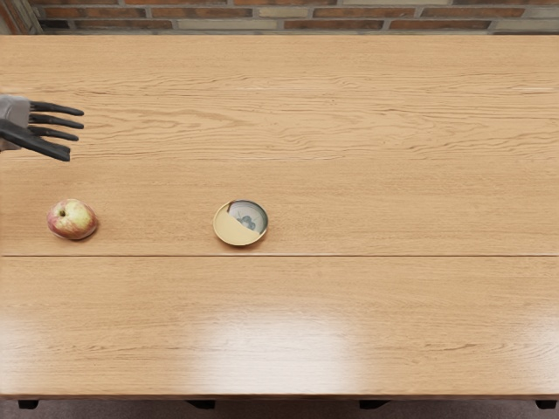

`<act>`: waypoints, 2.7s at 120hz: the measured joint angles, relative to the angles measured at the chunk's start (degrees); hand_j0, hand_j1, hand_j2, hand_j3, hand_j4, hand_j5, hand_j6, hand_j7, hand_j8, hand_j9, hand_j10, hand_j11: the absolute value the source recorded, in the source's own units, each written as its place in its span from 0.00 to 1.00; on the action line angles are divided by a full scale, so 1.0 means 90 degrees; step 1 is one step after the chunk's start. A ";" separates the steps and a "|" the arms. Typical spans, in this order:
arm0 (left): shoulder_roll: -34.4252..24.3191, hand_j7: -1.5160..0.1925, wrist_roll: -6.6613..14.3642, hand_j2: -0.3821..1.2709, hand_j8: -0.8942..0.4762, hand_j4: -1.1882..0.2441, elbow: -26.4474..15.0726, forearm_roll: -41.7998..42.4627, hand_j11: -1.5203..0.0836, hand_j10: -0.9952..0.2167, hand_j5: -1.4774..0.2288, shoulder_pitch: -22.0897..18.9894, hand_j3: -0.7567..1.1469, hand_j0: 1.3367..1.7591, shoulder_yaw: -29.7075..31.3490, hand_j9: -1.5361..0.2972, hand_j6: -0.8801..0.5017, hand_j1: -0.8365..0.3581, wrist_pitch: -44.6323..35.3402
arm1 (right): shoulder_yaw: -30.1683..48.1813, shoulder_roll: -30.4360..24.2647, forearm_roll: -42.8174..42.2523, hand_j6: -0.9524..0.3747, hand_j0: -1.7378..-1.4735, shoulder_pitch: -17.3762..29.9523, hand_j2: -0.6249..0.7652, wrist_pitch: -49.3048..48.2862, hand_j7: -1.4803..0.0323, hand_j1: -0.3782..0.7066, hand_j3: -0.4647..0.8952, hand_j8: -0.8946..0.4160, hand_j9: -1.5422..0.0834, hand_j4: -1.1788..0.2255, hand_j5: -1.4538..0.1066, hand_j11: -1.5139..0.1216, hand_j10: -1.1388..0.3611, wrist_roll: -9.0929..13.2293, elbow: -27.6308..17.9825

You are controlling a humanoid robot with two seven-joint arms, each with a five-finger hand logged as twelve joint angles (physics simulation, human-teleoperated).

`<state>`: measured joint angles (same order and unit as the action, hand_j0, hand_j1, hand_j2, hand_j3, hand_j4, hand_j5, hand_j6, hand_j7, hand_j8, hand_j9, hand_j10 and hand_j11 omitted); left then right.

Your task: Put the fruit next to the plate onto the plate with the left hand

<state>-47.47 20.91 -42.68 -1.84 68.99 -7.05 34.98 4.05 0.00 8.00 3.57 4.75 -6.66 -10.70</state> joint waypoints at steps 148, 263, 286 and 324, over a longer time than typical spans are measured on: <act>0.0290 0.70 0.1566 0.26 0.47 0.65 -0.5325 -0.1648 0.75 0.61 0.68 0.3701 0.40 0.76 0.5807 0.66 0.46 0.74 -0.7185 | 0.0048 0.0000 -0.0001 0.69 0.30 -0.0059 0.44 -0.0010 0.95 0.07 0.34 0.66 0.92 0.81 0.90 0.90 0.74 0.0021 0.0036; 0.1933 0.69 0.1566 0.26 0.46 0.65 -0.4584 -0.1027 0.74 0.60 0.67 0.2764 0.40 0.76 0.5852 0.65 0.45 0.73 -0.7776 | 0.0048 0.0000 -0.0001 0.69 0.30 -0.0074 0.44 -0.0010 0.95 0.07 0.34 0.66 0.92 0.81 0.90 0.90 0.74 0.0019 0.0047; 0.2129 0.66 0.1566 0.27 0.43 0.62 -0.4329 -0.1010 0.70 0.57 0.64 0.2559 0.40 0.76 0.5852 0.62 0.42 0.69 -0.7776 | 0.0048 0.0000 0.0000 0.69 0.30 -0.0073 0.44 -0.0009 0.95 0.07 0.34 0.66 0.92 0.81 0.90 0.90 0.74 0.0022 0.0047; 0.2163 0.54 0.1568 0.30 0.34 0.51 -0.4208 -0.1010 0.58 0.44 0.52 0.2541 0.40 0.76 0.5853 0.51 0.32 0.55 -0.7782 | 0.0048 0.0000 -0.0001 0.69 0.30 -0.0074 0.44 -0.0010 0.95 0.07 0.34 0.66 0.92 0.81 0.90 0.90 0.74 0.0020 0.0047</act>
<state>-28.00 35.02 -80.56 -10.93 91.86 45.63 -35.06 4.48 0.00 8.00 2.90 4.66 -6.48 -10.28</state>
